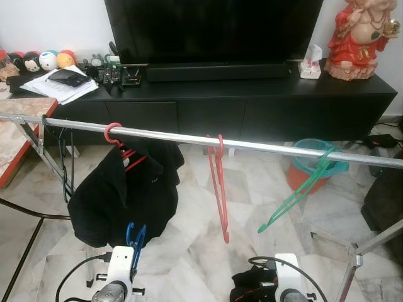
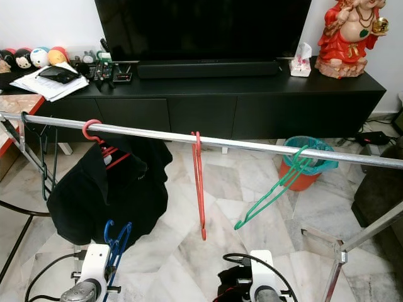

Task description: Hang hanger

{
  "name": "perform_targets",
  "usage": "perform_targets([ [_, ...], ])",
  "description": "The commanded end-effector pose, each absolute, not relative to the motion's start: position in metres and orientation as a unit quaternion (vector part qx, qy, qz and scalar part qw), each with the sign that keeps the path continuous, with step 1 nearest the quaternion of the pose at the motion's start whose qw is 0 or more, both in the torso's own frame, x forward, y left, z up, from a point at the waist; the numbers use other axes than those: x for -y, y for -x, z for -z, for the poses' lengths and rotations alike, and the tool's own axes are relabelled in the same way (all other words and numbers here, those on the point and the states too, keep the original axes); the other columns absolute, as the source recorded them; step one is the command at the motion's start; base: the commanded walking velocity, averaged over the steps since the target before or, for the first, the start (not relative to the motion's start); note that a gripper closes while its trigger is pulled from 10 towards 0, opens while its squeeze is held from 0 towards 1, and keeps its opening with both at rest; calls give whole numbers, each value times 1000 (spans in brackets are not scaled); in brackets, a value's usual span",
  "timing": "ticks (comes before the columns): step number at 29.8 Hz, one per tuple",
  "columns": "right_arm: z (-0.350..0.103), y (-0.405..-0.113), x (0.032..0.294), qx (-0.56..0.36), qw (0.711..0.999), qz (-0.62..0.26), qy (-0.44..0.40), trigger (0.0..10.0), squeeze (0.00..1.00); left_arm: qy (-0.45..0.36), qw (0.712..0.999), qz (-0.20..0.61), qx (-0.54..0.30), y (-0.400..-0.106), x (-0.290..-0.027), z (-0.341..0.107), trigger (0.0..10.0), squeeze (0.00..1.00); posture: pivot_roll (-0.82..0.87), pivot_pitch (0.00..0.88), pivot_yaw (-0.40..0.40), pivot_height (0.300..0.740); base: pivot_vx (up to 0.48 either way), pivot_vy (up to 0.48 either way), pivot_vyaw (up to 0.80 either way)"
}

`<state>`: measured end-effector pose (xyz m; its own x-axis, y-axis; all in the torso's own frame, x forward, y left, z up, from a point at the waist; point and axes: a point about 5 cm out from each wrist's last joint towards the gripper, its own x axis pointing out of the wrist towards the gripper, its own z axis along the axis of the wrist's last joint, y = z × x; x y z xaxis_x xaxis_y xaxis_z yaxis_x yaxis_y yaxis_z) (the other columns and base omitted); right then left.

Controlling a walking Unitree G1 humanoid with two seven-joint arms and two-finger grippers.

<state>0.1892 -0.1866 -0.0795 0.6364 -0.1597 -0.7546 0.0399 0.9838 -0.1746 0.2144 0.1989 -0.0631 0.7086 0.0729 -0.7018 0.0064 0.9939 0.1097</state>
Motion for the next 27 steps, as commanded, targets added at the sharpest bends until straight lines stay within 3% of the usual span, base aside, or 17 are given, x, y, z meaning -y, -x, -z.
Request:
perform_targets([
  [1,79,-190,187,-419,904,61,67,10000,0,-56,914,-19,-401,-207,-203,68,10000,0,-16,0,30,740,-251,0,0],
  [27,78,-191,189,-418,904,61,67,10000,0,-54,916,-19,-397,-209,-198,67,10000,0,-13,0,25,740,-306,0,-52],
])
